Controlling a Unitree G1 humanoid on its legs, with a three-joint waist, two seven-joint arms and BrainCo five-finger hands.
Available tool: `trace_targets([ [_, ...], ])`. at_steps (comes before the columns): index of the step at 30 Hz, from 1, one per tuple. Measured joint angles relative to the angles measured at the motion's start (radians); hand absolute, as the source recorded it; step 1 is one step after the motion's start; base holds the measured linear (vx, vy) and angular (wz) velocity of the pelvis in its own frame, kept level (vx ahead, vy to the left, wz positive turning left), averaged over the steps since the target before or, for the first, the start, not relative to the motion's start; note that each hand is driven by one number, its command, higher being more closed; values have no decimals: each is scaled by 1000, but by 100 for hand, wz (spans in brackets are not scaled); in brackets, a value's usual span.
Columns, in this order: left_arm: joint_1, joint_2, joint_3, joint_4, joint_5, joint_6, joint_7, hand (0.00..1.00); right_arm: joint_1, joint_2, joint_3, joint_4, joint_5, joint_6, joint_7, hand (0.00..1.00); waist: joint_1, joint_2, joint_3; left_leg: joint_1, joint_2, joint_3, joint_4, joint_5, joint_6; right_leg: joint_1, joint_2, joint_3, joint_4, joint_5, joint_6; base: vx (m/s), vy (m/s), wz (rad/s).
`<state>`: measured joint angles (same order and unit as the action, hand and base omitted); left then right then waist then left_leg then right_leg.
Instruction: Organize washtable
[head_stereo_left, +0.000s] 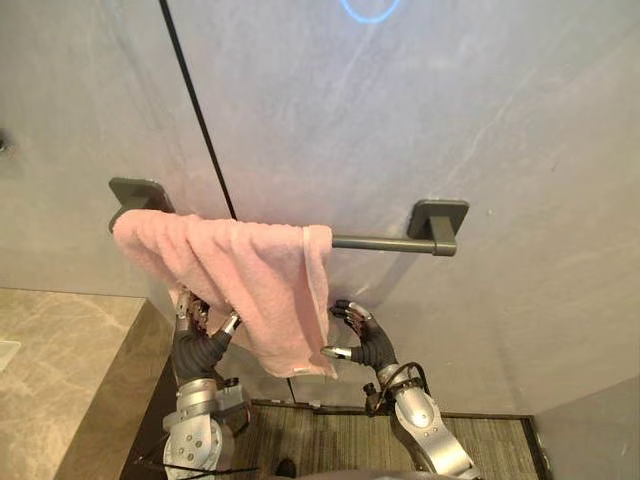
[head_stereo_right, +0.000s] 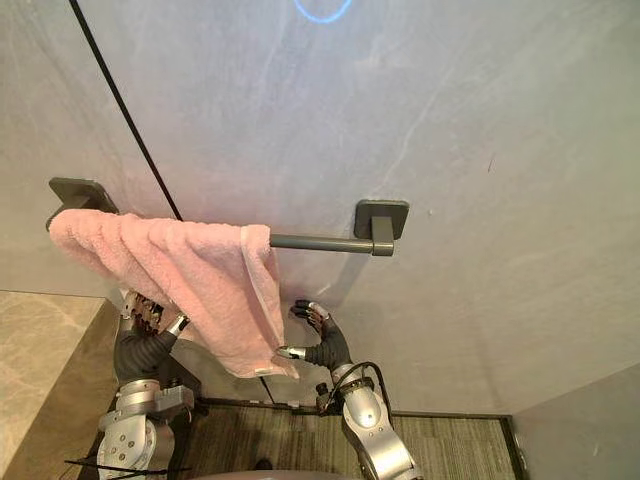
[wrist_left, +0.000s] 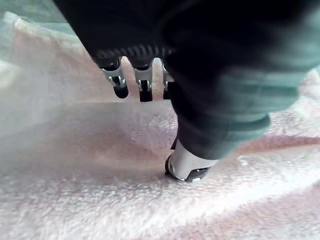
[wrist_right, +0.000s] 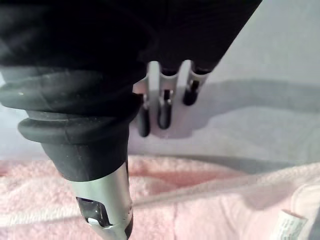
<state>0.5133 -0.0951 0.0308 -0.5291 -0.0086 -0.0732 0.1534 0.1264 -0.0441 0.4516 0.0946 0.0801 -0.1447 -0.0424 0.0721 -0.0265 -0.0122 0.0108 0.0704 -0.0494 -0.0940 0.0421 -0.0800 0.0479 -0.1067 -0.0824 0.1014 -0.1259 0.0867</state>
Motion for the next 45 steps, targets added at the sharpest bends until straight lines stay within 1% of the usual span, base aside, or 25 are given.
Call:
trace_targets([
  [1, 4, 0, 4, -11, 0, 0, 1, 0, -10, 0, 1, 0, 0, 0, 0, 0, 1, 7, 3, 0, 0, 0, -4, 0, 1, 0, 0, 1, 0, 0, 0, -67, -5, -1],
  [3, 20, 0, 6, -34, 1, 0, 0, 0, -19, 2, 1, 0, 0, 0, 1, 0, 2, 8, 3, 0, 0, -2, -5, 2, 3, 1, 0, 0, 0, 0, 0, -58, -8, 2],
  [4, 22, 0, 12, -45, 3, 0, -1, 0, -22, 2, -2, 5, 0, 0, 1, 0, 16, 15, 7, -1, -1, -9, -4, 6, 2, 7, 0, -4, 0, 0, 0, -55, -14, 11],
  [5, 32, -1, 12, -54, 3, 0, -9, 0, -24, 2, -5, 16, 0, 0, 1, 0, 23, 17, 8, -1, -2, -17, -4, 6, 2, 15, 0, -11, -2, 0, 0, -50, -19, 29],
  [6, 37, 0, 14, -68, 3, 0, -23, 0, -30, 2, -9, 33, 0, 1, 1, 0, 23, 18, 8, -2, -4, -34, -5, 8, 2, 25, -1, -29, -4, -1, 0, -22, -13, 31],
  [9, 58, -1, 21, -87, 3, 0, -30, 0, -57, 2, -13, 60, 0, 9, 3, 0, 28, 21, 10, -6, -5, -58, -1, 20, 4, 27, 0, -53, -4, -1, 1, 4, -16, 30],
  [10, 67, -1, 27, -90, 3, 0, -39, 0, -63, 2, -16, 60, 0, 11, 3, 0, 33, 23, 12, -11, -6, -69, 0, 27, -1, 28, 0, -61, -3, -1, 1, -4, -18, 28],
  [11, 75, -2, 31, -91, 3, 0, -44, 0, -64, 2, -24, 60, 0, 13, 4, 0, 47, 25, 13, -15, -8, -80, 1, 29, -3, 30, -1, -72, -3, -1, 1, -15, -14, 33],
  [12, 76, -3, 31, -91, 3, 0, -44, 0, -64, 1, -32, 60, 0, 14, 4, 0, 51, 25, 15, -16, -9, -91, 1, 30, -4, 35, -1, -83, -3, -2, 1, -33, -13, 32],
  [18, 99, -20, 51, -103, 3, 0, -41, 0, -84, -4, -76, 59, 0, 15, 0, 0, 55, 21, 21, -34, -22, -154, 0, 48, -5, 52, -5, -144, 10, -33, 3, -36, -22, 37],
  [20, 96, -20, 61, -106, 5, -1, -37, 0, -85, -3, -82, 47, 0, 15, -3, 0, 55, 19, 22, -41, -21, -172, 0, 55, -8, 52, -3, -165, 22, -43, -2, -33, -48, 30],
  [24, 84, -19, 76, -123, 59, -2, -3, 0, -95, -2, -93, 36, -2, 15, -10, 0, 54, 19, 23, -46, -19, -176, 1, 59, -14, 50, 0, -168, 23, -45, -6, -5, -17, 7],
  [26, 55, -18, 97, -134, 66, -3, 7, 0, -98, -1, -101, 33, -2, 15, -12, 0, 54, 19, 23, -50, -19, -175, 3, 59, -14, 44, 0, -167, 24, -45, -6, 1, -1, -3],
  [27, 25, -16, 116, -137, 80, -3, 25, 0, -99, 1, -101, 23, -2, 15, -14, 0, 54, 19, 23, -54, -18, -170, 3, 59, -14, 35, 0, -161, 28, -45, -6, 0, 0, -8],
  [31, -38, 7, 138, -137, 115, -3, 36, 0, -101, 9, -97, -3, -3, 14, -10, 0, 51, 17, 24, -55, -17, -160, 3, 59, -14, 22, 0, -144, 34, -45, -6, -5, 5, -14],
  [33, -90, 31, 154, -103, 146, -3, 47, 0, -103, 20, -95, -3, -3, 14, -4, 0, 50, 16, 24, -53, -15, -141, 1, 59, -14, 15, -1, -131, 36, -45, -6, -16, 10, -17],
  [34, -128, 44, 181, -56, 160, 0, 58, 0, -103, 26, -89, -3, -3, 14, -1, 0, 49, 16, 24, -53, -14, -138, 0, 59, -14, 12, -1, -125, 36, -45, -6, -13, 7, -14],
  [36, -152, 56, 198, -19, 178, 6, 74, 0, -104, 29, -85, -3, -3, 14, 1, 0, 49, 14, 24, -55, -13, -134, 0, 59, -14, 4, -1, -117, 37, -44, -7, -7, 3, -15],
  [40, -188, 73, 218, 41, 179, 27, 101, 0, -125, 31, -61, -3, -2, 14, 2, 0, 47, 11, 23, -57, -11, -119, -2, 59, -14, -5, 0, -105, 35, -42, -9, 0, 3, -9],
  [45, -229, 83, 224, 104, 171, 30, 105, 0, -130, 39, -48, -3, 1, 14, 3, 0, 50, 5, 20, -69, -4, -97, -3, 59, -14, -23, 5, -86, 28, -33, -15, 5, 0, -12],
])
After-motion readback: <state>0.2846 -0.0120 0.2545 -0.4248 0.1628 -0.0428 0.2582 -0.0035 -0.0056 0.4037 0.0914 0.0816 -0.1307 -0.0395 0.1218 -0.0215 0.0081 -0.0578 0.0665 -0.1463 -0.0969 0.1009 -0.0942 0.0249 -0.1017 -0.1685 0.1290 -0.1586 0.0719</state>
